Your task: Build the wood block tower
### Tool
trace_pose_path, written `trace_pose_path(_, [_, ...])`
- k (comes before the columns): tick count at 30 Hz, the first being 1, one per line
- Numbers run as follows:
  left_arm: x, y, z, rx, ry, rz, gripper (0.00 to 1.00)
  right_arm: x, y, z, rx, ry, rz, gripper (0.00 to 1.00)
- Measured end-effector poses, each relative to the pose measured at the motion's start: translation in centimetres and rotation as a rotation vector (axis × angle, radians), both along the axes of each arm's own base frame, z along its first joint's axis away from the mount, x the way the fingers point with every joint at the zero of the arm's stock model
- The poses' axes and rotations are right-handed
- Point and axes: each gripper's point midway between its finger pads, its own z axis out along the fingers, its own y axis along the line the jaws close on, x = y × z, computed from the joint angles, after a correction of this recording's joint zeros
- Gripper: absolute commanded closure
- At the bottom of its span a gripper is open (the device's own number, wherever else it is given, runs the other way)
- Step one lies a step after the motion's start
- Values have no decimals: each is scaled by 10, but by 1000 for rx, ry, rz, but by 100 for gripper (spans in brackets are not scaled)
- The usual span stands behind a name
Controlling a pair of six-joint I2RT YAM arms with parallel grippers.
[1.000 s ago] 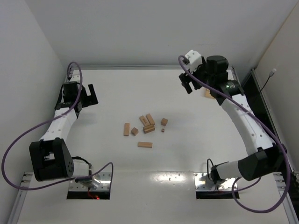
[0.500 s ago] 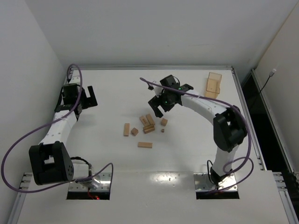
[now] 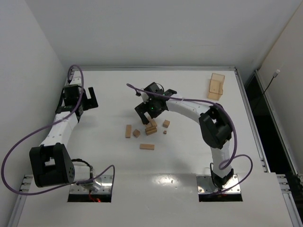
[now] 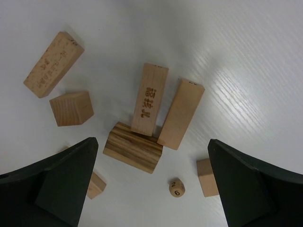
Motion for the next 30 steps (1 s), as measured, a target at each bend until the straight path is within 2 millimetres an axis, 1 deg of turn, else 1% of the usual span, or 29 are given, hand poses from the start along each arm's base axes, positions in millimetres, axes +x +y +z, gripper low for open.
trace_pose_path(2, [0,0,-1,0,2,0,0,-3,2,-5,-25,-7,-8,0])
trace_pose_path(7, [0,0,-3,-1,8,0,0,-5,0,-28,-94,0,-41,0])
trace_pose_path(10, [0,0,-3,-1,9,1,0,-2,-5,-46,-137,17,-69,0])
trace_pose_path(14, [0,0,-5,-2,13,0,0,2,-6,-64,-170,38,-100,0])
trace_pose_path(15, [0,0,-5,-2,14,0,0,2,-7,-67,-180,41,-106,0])
trace_pose_path(19, [1,0,-8,-3,22,0,0,8,0,-65,-162,42,-125,0])
trace_pose_path(21, [1,0,-9,-3,25,0,0,10,3,-65,-154,44,-136,4])
trace_pose_path(22, [1,0,-9,-3,25,0,0,10,4,-66,-152,45,-141,14])
trace_pose_path(25, [1,0,-10,-2,26,-1,0,9,5,-66,-144,55,-166,32])
trace_pose_path(26, [1,0,-10,-2,27,-1,0,9,5,-66,-142,58,-178,45])
trace_pose_path(27, [1,0,-11,-1,29,-1,0,8,5,-66,-140,61,-188,50])
trace_pose_path(28, [1,0,-11,-2,30,-1,0,8,5,-67,-141,64,-196,62])
trace_pose_path(30, [1,0,-11,-2,30,-1,0,6,5,-67,-139,68,-219,77])
